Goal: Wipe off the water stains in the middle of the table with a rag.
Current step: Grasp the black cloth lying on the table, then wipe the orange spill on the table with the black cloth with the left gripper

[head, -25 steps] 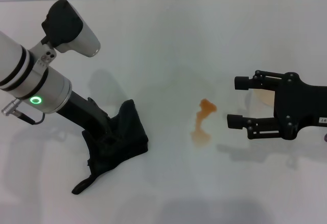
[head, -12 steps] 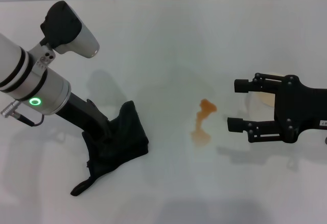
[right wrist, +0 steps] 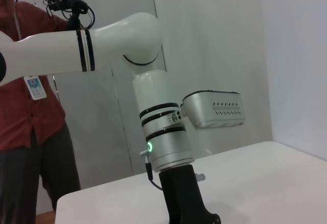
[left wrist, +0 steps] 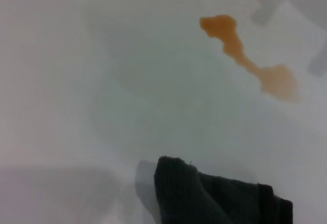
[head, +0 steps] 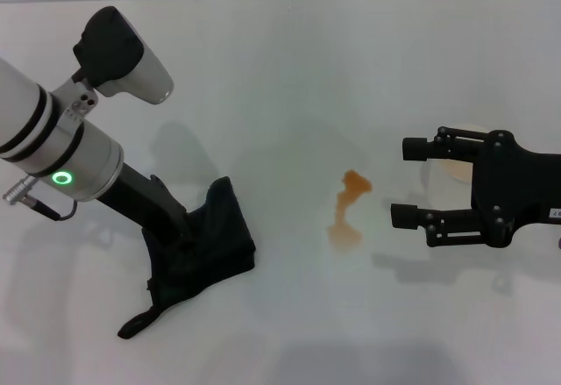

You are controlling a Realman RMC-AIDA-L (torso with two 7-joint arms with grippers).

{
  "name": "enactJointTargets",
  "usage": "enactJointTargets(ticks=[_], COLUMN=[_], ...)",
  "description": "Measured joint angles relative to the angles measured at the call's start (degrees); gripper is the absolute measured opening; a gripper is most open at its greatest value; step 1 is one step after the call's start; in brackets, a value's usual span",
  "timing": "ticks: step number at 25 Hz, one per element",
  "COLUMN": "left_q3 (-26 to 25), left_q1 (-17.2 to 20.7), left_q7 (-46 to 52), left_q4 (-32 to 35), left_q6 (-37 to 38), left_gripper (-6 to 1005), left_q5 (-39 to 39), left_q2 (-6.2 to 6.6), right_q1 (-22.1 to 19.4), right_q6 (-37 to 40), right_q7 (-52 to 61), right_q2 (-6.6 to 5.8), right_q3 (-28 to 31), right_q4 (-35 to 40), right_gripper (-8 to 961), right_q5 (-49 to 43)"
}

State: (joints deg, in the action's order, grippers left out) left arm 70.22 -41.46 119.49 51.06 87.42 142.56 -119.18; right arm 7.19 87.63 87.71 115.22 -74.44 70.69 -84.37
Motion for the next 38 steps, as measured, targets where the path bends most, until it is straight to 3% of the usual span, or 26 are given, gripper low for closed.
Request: enactJointTargets(ticks=[3, 5, 11, 21, 38], left_q3=[-0.2, -0.3, -0.1, 0.1, 0.1], left_q1=[-0.2, -0.3, -0.4, -3.1, -9.1], left_q7=[-0.2, -0.5, -1.3, -3.4, -12.5], left_q4=[-0.3, -0.2, 0.0, -0.9, -11.7], left_q6=[-0.1, -0.1, 0.4, -2.7, -14.6], left_gripper=[186, 113, 83, 82, 79], left_q5=[-0.2, -0.3, -0.6, -5.6, -15.3], left_q2=[0.02, 0.05, 0.09, 0.00, -0.18], right_q1=[0.0, 0.0, -0.1, 0.5, 1.1], right_q6=[0.0, 0.1, 0.1, -0.3, -0.7], right_q7=[0.0, 0.0, -0.1, -0.4, -0.4], right_q2=[0.00, 0.00, 0.00, 0.00, -0.09], right_q3=[0.0, 0.0, 0.0, 0.5, 1.5], right_q4=[0.1, 0.1, 0.1, 0.0, 0.7], right_gripper=[832, 832, 833, 833, 833], right_q5=[0.0, 0.0, 0.0, 0.0, 0.0])
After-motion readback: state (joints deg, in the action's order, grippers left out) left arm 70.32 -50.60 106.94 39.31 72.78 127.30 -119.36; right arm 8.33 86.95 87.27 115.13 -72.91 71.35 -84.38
